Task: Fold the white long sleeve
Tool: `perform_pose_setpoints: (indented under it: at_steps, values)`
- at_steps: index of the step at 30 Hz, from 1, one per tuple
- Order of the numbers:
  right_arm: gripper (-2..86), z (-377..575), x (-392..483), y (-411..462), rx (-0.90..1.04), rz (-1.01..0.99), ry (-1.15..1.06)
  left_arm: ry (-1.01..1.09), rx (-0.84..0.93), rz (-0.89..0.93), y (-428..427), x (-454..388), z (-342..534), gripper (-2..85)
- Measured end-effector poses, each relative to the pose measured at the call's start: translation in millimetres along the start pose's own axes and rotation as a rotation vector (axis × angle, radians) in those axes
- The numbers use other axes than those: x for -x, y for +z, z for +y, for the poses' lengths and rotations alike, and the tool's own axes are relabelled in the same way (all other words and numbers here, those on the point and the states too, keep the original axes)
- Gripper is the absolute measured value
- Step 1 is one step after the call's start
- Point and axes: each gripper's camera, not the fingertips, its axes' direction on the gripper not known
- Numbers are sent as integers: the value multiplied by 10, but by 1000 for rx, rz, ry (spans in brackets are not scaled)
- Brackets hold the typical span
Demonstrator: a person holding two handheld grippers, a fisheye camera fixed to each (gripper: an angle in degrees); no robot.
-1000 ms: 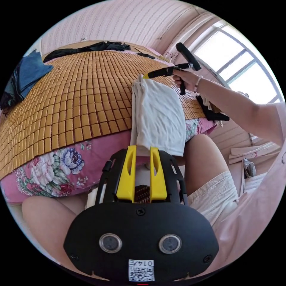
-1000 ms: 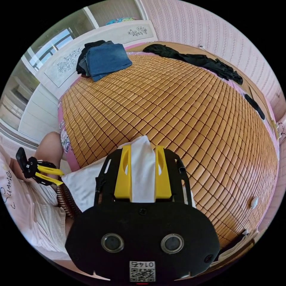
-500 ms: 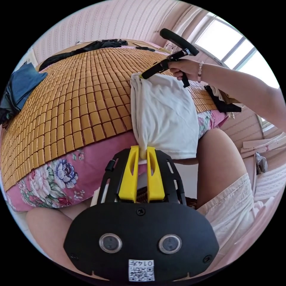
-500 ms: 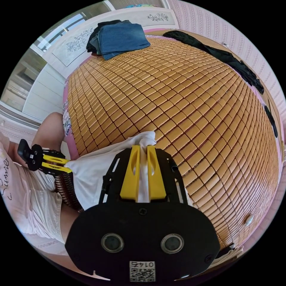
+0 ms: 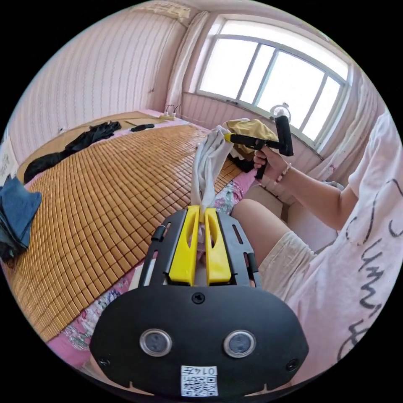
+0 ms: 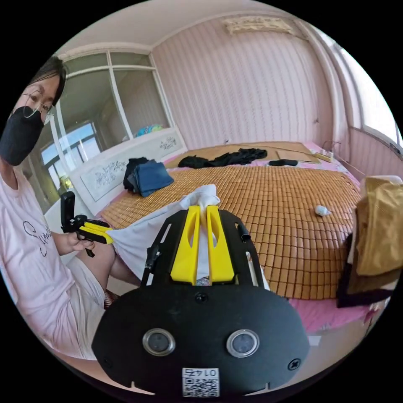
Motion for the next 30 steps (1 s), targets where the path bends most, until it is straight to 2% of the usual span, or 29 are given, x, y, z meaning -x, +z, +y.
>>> perform_pose_setpoints:
  at_steps: [5, 10, 13, 15, 17, 19, 22, 25, 30]
  values:
    - [20, 45, -180, -1184, -94, 231, 0, 173, -108, 162, 218, -318, -965, -1]
    - [25, -540, -610, -2180, -63, 504, -48, 323, -241, 276, 792, -774, -2222, 8]
    - [37, -1257, -1364, -2471, 60, 625, 92, 219, -276, 232, 1405, -953, -3147, 31]
    - [56, -1653, -1982, -2482, 137, 793, 178, 141, -248, 206, 1800, -974, -3583, 74]
    - [63, -1697, -2318, -2414, 194, 888, 258, 48, -142, 118, 2259, -903, -3857, 101]
    - [62, -1591, -2395, -2367, 188, 886, 306, 16, -99, 75, 2367, -812, -3791, 104]
    - [68, -1193, -2012, -2238, 107, 798, 204, 116, -61, 47, 2205, -725, -3397, 105]
    - [84, -714, -1422, -2006, 147, 736, 117, 230, -36, -52, 1796, -636, -2889, 103]
    - [93, 113, -154, -1657, 129, 547, 61, 268, -12, -213, 970, -469, -2040, 104]
